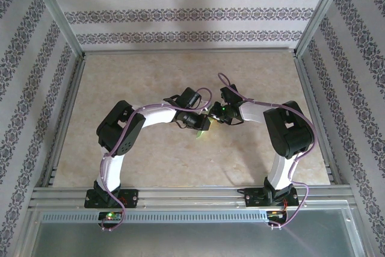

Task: Fold a paper plane with a square sheet of paper (fold left side to right side)
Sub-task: Fold the wing for the fifth time at the center of the table.

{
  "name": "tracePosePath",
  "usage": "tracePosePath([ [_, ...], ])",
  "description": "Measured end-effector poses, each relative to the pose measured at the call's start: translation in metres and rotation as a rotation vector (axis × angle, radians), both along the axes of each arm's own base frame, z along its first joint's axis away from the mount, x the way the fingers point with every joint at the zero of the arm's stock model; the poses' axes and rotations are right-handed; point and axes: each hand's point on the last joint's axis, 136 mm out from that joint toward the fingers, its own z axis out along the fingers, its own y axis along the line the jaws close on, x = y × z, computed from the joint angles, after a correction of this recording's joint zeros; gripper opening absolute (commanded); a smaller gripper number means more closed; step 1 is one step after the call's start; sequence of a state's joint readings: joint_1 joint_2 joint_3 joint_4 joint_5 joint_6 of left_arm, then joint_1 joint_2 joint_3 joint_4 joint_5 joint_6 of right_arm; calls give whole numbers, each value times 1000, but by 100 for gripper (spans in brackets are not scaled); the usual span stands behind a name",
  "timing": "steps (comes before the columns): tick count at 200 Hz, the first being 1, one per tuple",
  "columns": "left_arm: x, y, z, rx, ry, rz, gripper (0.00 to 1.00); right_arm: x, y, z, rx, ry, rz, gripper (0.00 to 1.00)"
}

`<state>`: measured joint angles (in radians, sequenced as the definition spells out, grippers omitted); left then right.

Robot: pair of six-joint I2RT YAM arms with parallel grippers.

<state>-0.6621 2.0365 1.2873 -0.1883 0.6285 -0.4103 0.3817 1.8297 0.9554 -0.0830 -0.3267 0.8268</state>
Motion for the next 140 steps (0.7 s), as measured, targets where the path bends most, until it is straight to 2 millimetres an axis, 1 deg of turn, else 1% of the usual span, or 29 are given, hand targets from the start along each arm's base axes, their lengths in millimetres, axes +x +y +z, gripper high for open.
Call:
tracePosePath([
  [40,1,4,-10,34,-2,9,11,0,0,0,-2,1,3,17],
  [140,7,6,-10,55,-24,23,11,3,2,0,-3,-3,14,18],
])
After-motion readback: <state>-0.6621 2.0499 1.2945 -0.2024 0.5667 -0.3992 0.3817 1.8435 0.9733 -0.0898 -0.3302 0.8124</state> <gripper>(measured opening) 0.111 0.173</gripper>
